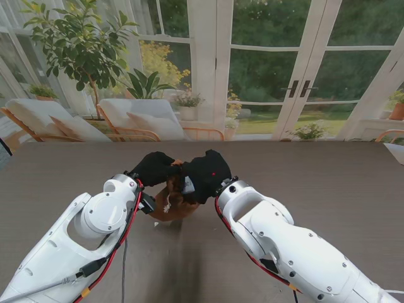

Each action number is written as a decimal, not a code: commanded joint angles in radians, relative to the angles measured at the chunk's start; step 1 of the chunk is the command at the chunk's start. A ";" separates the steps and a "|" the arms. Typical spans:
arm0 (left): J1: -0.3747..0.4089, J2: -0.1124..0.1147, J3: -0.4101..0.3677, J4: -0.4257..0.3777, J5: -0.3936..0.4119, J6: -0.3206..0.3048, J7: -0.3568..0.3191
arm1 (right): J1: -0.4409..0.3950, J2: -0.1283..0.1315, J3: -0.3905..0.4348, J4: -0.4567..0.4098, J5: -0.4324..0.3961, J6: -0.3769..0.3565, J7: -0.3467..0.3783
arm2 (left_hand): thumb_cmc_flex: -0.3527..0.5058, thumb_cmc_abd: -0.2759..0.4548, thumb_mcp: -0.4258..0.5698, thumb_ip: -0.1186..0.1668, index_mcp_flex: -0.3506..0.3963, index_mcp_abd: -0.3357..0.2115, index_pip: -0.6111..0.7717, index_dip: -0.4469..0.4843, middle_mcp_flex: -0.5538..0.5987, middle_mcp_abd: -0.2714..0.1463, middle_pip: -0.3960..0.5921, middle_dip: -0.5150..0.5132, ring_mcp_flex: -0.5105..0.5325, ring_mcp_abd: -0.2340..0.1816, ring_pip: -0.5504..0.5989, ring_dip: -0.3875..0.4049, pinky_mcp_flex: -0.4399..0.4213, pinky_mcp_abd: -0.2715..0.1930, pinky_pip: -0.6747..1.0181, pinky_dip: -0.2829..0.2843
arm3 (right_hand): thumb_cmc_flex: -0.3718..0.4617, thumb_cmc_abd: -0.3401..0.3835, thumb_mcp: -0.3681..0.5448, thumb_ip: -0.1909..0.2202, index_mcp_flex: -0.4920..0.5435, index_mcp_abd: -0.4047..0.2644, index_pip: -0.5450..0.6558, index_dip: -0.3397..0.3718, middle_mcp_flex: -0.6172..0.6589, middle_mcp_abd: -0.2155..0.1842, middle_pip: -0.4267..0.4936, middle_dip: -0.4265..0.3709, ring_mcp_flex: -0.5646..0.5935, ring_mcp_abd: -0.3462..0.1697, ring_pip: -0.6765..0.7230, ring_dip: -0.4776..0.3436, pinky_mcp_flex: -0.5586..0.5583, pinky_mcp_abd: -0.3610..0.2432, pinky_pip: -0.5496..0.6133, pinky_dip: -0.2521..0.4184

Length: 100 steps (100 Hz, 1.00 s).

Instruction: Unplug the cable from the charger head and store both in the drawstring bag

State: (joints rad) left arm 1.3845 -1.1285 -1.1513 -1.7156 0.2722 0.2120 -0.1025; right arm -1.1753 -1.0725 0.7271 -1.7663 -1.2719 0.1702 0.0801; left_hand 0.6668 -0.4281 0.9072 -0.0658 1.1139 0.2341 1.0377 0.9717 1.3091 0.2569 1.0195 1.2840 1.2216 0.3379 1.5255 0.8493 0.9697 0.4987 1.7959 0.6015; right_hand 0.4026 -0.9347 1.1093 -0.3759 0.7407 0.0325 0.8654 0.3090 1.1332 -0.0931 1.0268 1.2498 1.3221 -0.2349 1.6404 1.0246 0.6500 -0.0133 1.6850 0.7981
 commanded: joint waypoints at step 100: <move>-0.015 -0.012 0.025 0.008 -0.044 0.003 -0.007 | 0.014 -0.012 -0.049 0.064 -0.006 0.072 -0.083 | 0.039 0.015 0.018 0.022 0.049 0.087 -0.003 0.001 0.043 0.000 0.014 -0.009 0.044 0.007 0.034 0.004 0.050 0.000 0.149 0.012 | -0.131 -0.066 0.042 0.192 0.069 0.004 0.120 0.258 -0.010 0.002 0.001 -0.076 0.007 -0.130 0.051 0.030 0.506 -0.022 0.062 0.015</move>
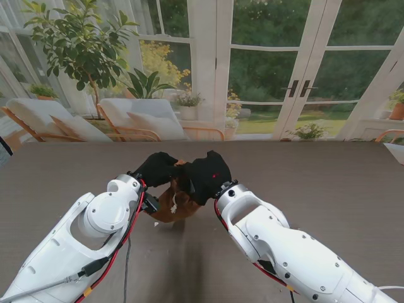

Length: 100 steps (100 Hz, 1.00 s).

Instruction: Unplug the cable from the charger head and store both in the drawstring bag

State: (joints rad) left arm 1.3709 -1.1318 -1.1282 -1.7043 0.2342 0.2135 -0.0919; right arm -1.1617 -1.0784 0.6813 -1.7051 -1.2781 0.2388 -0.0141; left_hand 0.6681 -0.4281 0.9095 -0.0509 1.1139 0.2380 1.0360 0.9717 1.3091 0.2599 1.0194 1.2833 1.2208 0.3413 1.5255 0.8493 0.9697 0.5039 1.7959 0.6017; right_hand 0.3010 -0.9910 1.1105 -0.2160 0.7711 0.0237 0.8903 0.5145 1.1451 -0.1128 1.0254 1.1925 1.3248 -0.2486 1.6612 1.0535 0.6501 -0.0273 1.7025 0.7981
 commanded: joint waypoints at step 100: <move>0.028 0.009 -0.061 0.000 -0.064 -0.124 -0.082 | -0.033 -0.020 0.110 0.004 0.100 0.079 -0.009 | 0.107 0.071 -0.104 -0.013 -0.012 0.098 -0.034 0.024 -0.005 0.020 -0.046 0.054 -0.029 0.017 0.001 0.051 -0.053 -0.036 0.086 0.078 | -0.069 0.383 -0.228 0.119 -0.119 -0.035 -0.052 -0.028 -0.132 0.112 -0.208 -0.248 -0.003 0.110 -0.305 -0.191 0.363 0.151 -0.195 0.037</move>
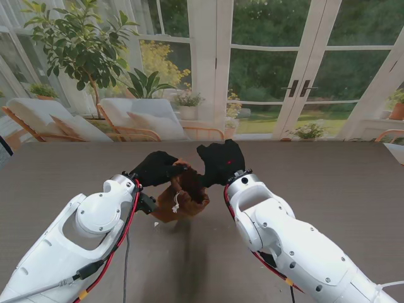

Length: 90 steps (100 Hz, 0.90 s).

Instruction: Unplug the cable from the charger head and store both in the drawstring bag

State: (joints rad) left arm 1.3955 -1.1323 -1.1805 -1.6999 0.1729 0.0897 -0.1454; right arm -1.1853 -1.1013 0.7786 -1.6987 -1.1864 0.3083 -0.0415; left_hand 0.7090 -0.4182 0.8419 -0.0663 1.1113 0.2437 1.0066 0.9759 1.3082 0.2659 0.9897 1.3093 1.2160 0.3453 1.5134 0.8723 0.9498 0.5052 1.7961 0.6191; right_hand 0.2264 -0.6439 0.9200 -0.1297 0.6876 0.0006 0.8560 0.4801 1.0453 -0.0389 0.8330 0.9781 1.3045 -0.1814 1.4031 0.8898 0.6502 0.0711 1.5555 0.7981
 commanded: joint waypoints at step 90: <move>0.006 0.045 -0.042 0.008 0.005 -0.121 -0.154 | -0.155 0.004 0.182 0.063 0.307 -0.240 0.015 | 0.173 0.156 -0.221 -0.083 -0.151 0.077 -0.001 0.041 -0.163 0.034 -0.027 0.055 -0.200 0.015 -0.029 0.102 -0.242 -0.095 -0.076 0.302 | 0.036 -0.110 0.067 0.017 -0.052 -0.099 -0.122 0.014 -0.153 0.087 -0.222 -0.194 -0.147 0.225 -0.529 -0.119 0.065 0.164 -0.253 0.070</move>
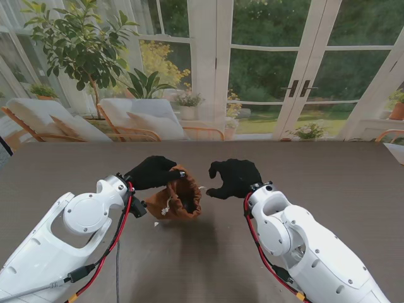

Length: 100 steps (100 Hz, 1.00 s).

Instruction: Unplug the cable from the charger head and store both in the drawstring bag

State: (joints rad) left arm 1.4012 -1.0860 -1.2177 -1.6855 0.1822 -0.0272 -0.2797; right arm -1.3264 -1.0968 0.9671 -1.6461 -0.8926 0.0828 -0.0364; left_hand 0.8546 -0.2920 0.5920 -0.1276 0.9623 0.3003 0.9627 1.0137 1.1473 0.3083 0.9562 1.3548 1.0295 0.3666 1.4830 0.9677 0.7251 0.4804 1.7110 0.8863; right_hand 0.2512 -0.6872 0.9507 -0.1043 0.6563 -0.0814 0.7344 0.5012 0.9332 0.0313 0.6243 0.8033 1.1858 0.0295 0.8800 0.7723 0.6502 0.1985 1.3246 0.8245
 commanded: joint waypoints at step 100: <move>0.006 0.000 -0.002 -0.020 -0.023 0.004 -0.030 | 0.004 -0.028 -0.136 0.060 -0.030 0.065 -0.149 | 0.019 0.025 0.040 -0.012 0.018 0.025 0.021 -0.005 0.020 -0.006 0.000 -0.001 0.013 -0.002 0.000 -0.004 0.017 -0.054 0.021 0.026 | 0.136 0.053 0.218 -0.048 -0.003 0.026 0.102 -0.092 0.028 0.019 0.041 -0.045 0.088 -0.020 0.036 -0.013 0.164 0.005 0.038 0.028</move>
State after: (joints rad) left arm 1.4071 -1.0845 -1.2194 -1.6918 0.1640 -0.0280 -0.2875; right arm -1.3208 -1.1153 0.8343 -1.5832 -0.9170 0.1457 -0.1947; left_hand 0.8546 -0.2920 0.5958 -0.1277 0.9631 0.3003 0.9628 1.0097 1.1495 0.3083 0.9552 1.3532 1.0343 0.3666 1.4790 0.9681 0.7316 0.4801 1.7107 0.8965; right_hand 0.3739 -0.6440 1.1152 -0.1232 0.6565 -0.0551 0.8136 0.4327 0.9412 0.0329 0.6575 0.7764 1.2333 0.0248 0.9017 0.7664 0.6502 0.2092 1.3259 0.8273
